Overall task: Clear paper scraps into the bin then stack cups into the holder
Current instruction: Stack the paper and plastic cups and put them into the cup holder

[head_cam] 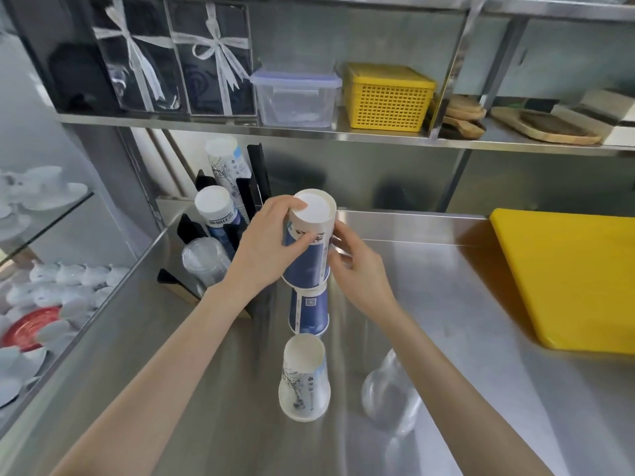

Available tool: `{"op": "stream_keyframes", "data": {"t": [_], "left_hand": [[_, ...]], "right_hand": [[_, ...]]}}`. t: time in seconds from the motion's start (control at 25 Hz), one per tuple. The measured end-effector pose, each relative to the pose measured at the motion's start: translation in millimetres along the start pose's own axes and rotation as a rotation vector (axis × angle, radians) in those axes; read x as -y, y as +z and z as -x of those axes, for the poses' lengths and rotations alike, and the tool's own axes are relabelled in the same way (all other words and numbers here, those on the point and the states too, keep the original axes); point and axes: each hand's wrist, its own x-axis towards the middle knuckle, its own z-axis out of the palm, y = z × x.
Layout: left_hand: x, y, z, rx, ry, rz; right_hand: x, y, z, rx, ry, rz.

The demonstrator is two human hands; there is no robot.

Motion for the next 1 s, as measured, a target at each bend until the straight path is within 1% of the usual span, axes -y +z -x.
{"op": "stream_keyframes", "data": {"t": [0.16, 0.32, 0.6, 0.72, 0.84, 0.92, 1.0], "left_hand": [[27, 14, -1, 0.035, -0.044, 0.048], [56, 41, 3, 0.119, -0.143, 0.095], [95, 78, 22, 0.202, -0.286, 0.175], [103, 85, 30, 0.206, -0.299, 0.171], [109, 89, 36, 0.219, -0.318, 0.232], [117, 90, 44, 0.261, -0.352, 0.264], [126, 93, 55, 0.318, -0.407, 0.241]], "right_hand": [[-17, 16, -10, 0.009, 0.054, 0.033], [-48, 28, -15, 0.032, 0.131, 0.069], [-96, 52, -13, 0.077, 0.249, 0.073], [-105, 58, -10, 0.09, 0.273, 0.052], [-110, 58, -9, 0.112, 0.287, 0.033], [-112, 59, -10, 0.133, 0.317, 0.042], [-115, 60, -12, 0.147, 0.343, 0.012]]}}
